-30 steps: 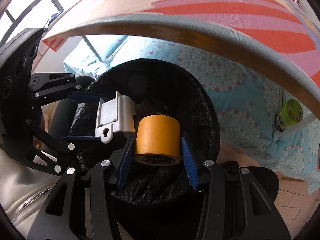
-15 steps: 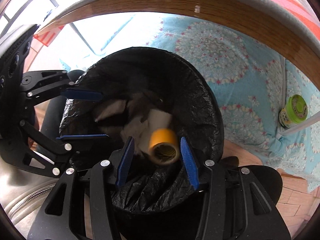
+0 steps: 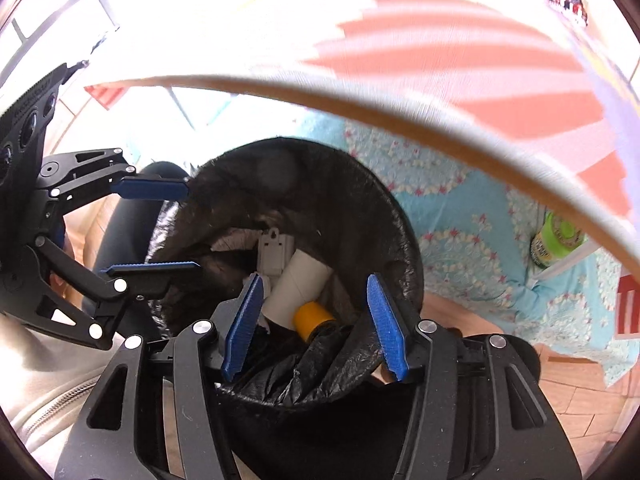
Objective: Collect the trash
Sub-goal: 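Open both grippers to drop the holder and tape into the bin, then raise both tools back over the bed toward the orange cap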
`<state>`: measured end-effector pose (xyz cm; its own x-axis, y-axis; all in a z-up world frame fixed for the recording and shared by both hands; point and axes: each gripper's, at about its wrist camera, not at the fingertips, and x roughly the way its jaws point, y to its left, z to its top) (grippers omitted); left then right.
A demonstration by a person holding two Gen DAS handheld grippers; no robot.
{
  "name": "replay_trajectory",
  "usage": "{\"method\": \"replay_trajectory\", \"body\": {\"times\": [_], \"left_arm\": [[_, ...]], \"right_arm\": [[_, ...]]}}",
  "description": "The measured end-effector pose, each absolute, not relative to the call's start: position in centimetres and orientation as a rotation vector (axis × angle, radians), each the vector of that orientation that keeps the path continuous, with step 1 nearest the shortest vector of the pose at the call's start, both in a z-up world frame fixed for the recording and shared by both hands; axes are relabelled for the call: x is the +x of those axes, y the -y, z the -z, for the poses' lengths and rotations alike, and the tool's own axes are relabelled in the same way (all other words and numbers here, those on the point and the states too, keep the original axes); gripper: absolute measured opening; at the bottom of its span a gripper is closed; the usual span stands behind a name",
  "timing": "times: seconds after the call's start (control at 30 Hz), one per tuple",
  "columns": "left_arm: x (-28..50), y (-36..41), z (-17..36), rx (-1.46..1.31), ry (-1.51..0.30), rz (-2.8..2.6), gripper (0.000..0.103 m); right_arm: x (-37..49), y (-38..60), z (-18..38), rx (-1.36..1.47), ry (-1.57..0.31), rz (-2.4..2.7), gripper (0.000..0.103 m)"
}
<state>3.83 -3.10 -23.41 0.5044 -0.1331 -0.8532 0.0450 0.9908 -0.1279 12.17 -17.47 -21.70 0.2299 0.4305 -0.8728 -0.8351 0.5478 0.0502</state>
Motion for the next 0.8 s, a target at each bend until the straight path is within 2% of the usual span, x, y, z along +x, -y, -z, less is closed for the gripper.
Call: {"method": "replay_trajectory", "body": {"times": [0.8], "left_arm": [[2.8, 0.0, 11.8, -0.069, -0.775, 0.069, 0.063]], "right_arm": [[13.9, 18.4, 10.5, -0.378, -0.7, -0.979, 0.054]]}}
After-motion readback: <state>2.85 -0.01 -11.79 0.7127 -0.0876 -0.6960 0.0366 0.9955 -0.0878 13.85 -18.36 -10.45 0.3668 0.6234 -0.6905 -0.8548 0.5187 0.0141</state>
